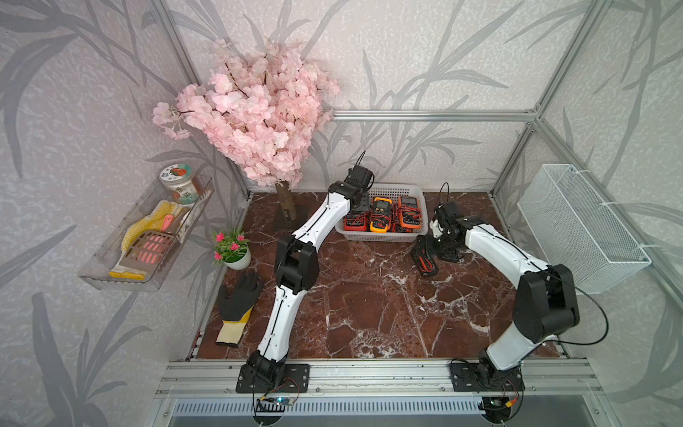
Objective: Put the multimeter into the basket
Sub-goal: Place the multimeter in the basket.
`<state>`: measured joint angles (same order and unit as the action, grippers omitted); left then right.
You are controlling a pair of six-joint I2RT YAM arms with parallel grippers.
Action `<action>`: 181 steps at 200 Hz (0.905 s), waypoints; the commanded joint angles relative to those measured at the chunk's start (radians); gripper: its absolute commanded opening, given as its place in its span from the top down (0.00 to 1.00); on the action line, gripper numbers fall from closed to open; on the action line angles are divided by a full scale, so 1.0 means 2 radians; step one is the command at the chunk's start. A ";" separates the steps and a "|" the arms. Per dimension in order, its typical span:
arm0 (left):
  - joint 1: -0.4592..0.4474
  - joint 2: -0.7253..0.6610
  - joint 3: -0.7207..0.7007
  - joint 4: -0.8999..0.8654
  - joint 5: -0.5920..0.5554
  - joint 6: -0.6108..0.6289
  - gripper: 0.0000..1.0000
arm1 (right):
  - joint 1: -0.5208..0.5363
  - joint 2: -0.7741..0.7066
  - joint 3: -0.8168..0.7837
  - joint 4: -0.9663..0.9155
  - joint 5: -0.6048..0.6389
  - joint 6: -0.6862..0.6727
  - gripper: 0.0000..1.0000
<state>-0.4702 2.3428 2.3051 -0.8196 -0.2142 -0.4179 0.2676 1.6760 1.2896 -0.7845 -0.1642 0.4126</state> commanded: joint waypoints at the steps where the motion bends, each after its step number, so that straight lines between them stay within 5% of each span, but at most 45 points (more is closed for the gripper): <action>1: 0.000 0.012 -0.002 -0.002 0.009 -0.006 0.26 | -0.006 0.011 0.011 0.002 0.009 -0.009 0.01; 62: 0.000 0.027 -0.001 0.002 0.043 -0.010 0.15 | -0.008 0.042 0.015 0.005 0.011 -0.015 0.01; 99: 0.000 0.021 0.011 0.002 0.047 -0.011 0.00 | -0.010 0.052 0.017 0.006 0.011 -0.018 0.01; 181: 0.001 -0.020 0.046 0.001 0.049 -0.025 0.00 | -0.012 0.084 0.022 0.012 0.021 -0.027 0.01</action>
<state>-0.4702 2.3783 2.3535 -0.8112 -0.1268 -0.4496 0.2485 1.8198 1.2976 -0.7620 -0.1463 0.3759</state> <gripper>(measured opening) 0.998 0.993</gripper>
